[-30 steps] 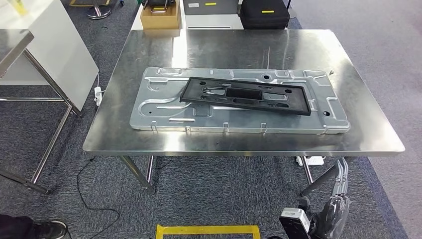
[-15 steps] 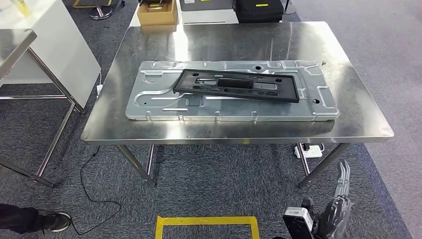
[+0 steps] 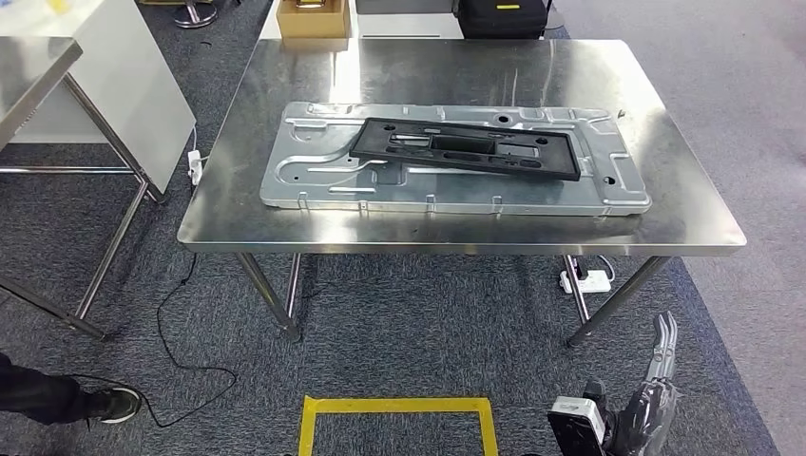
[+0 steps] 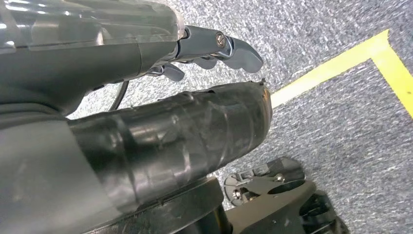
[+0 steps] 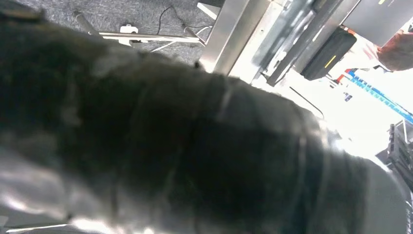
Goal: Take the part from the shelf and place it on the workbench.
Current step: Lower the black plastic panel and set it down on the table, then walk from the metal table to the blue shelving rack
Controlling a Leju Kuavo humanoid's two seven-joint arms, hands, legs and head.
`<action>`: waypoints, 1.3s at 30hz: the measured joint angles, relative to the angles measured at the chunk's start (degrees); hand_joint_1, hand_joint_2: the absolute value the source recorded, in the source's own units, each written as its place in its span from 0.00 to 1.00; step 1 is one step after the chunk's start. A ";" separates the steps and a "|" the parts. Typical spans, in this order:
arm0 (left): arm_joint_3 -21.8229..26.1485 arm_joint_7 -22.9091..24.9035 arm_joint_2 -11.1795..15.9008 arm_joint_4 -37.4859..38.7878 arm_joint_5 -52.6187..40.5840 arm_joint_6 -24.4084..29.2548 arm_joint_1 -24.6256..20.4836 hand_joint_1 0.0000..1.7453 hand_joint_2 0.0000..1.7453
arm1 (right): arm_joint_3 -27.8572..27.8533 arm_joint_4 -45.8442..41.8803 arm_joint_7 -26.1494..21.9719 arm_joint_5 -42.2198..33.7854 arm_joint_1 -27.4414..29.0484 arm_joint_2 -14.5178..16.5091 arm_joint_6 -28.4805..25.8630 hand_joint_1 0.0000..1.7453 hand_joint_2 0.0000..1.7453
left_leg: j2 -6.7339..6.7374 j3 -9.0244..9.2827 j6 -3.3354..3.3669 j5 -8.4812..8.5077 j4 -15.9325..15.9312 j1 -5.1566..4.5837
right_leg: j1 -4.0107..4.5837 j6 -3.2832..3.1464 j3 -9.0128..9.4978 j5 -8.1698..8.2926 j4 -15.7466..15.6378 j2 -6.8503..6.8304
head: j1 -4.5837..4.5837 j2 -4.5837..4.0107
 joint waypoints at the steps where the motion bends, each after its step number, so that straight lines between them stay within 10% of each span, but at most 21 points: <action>1: 0.00 0.00 0.00 0.00 0.00 -0.02 0.00 0.00 0.00 | -0.02 0.01 -0.01 -0.01 0.01 0.02 0.01 0.00 0.00 | -0.04 -0.38 -0.26 0.07 0.41 -0.04 | 0.09 -0.20 1.83 0.63 -2.98 0.02 | -0.01 0.00; 6: 0.00 0.05 -0.01 0.00 0.00 -0.10 -0.01 0.00 0.00 | -0.28 0.04 -0.04 -0.07 0.12 0.28 0.69 0.00 0.00 | -0.27 -1.48 -1.99 0.22 1.56 -0.01 | 0.32 -1.98 2.09 1.47 -5.86 0.01 | -0.04 0.00; 10: 0.00 0.11 0.00 0.00 -0.01 -0.12 0.12 0.00 0.00 | -0.51 0.15 -0.05 -0.09 0.15 0.74 1.01 0.00 0.00 | -0.45 -5.54 -2.83 -8.01 12.55 0.25 | 0.31 -3.13 0.15 3.19 -6.04 -0.15 | -0.12 0.01; 12: 0.00 0.11 0.00 0.00 -0.01 -0.13 0.15 0.00 0.00 | -0.61 0.37 -0.05 -0.06 0.16 0.86 1.07 0.00 0.00 | -0.45 -6.04 -2.92 -9.44 16.49 0.30 | 0.49 -3.11 -0.97 3.95 -5.92 -0.16 | -0.12 0.01; 18: 0.00 0.04 0.08 0.00 -0.03 -0.13 -0.06 0.00 0.00 | -1.32 1.02 -0.05 0.02 0.14 1.10 1.89 0.00 0.00 | -0.50 5.33 -1.57 -3.83 -0.68 -0.28 | 0.62 -1.95 -2.47 5.73 -5.65 -0.15 | -0.10 -0.01; 22: 0.01 -0.05 0.03 0.00 -0.14 -0.19 -0.02 0.00 0.00 | -2.43 1.90 -0.16 -0.99 0.12 1.34 3.41 0.00 0.00 | -0.31 4.35 -0.25 -2.05 -1.96 -0.09 | 0.70 -0.64 -3.33 5.24 -4.77 -0.09 | -0.05 0.01; 27: 0.03 -0.14 -0.01 0.00 -0.10 -0.52 0.03 0.00 0.00 | -6.11 5.57 -1.83 -4.93 -0.10 1.77 8.78 0.00 0.00 | -0.08 1.47 0.51 0.18 -1.70 -0.14 | 0.51 0.11 -7.43 -3.71 8.91 0.02 | -0.03 0.01; 32: 0.06 -0.56 -0.02 0.00 0.04 -0.57 0.09 0.00 0.00 | -13.24 13.47 -3.86 -6.35 -2.39 2.63 14.68 0.00 0.00 | -0.13 -0.96 -0.29 0.88 0.32 -0.28 | 0.65 -0.46 2.39 0.78 -5.32 0.01 | -0.05 0.00; 36: 0.10 -0.51 0.00 0.00 -0.19 -0.56 0.11 0.00 0.00 | -22.05 26.53 -4.23 -3.43 -6.72 2.93 17.17 0.00 0.00 | -0.23 -1.53 -1.61 1.36 0.76 -0.19 | 0.90 -1.89 2.36 1.82 -6.64 0.02 | -0.05 0.01; 39: 0.15 -0.36 0.00 0.00 -0.47 -0.60 0.13 0.00 0.00 | -29.25 42.86 -5.26 -0.37 -11.49 2.01 16.97 0.00 0.00 | -0.42 -3.96 -2.46 -3.59 6.37 0.08 | 0.62 -2.88 1.21 3.18 -7.00 -0.14 | -0.13 0.00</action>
